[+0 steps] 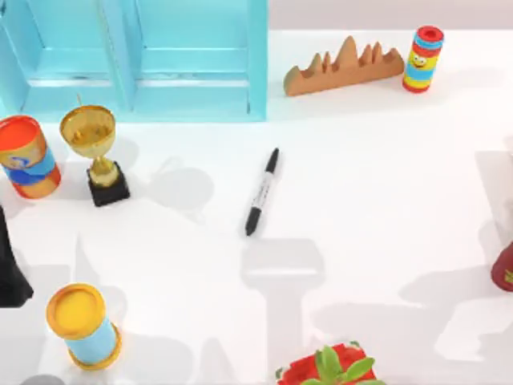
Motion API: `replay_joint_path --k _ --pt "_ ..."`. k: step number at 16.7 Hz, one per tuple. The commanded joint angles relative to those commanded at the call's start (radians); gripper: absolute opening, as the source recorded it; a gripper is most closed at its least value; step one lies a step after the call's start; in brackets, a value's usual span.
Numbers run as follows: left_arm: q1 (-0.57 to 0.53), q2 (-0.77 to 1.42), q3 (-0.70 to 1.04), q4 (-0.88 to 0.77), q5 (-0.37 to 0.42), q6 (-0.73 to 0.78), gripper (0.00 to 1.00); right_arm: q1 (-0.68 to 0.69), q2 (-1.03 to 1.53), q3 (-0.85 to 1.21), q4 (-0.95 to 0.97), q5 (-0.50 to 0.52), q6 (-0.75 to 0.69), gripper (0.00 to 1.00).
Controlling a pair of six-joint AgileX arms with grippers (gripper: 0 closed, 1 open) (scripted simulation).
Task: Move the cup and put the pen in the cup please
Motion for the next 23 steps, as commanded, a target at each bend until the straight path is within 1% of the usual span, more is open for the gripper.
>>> replay_joint_path --k 3,6,9,11,18,20,23 --pt "0.0 0.0 0.0 0.0 0.0 0.0 1.0 -0.067 0.299 0.248 -0.189 0.0 -0.065 1.0" --pt "0.0 0.0 0.0 0.0 0.0 0.0 1.0 -0.127 0.546 0.462 -0.358 0.001 -0.124 1.0" --pt "0.0 0.0 0.0 0.0 0.0 0.0 1.0 -0.176 0.718 0.617 -0.488 0.001 -0.172 1.0" --pt "0.0 0.0 0.0 0.0 0.0 0.0 1.0 -0.199 0.783 0.679 -0.544 0.001 -0.194 1.0" --pt "0.0 0.0 0.0 0.0 0.0 0.0 1.0 -0.204 0.807 0.698 -0.561 0.001 -0.202 1.0" --pt "0.0 0.0 0.0 0.0 0.0 0.0 1.0 -0.205 0.814 0.663 -0.526 0.001 -0.201 1.0" --pt "0.0 0.0 0.0 0.0 0.0 0.0 1.0 -0.205 0.838 0.564 -0.396 0.001 -0.2 1.0"
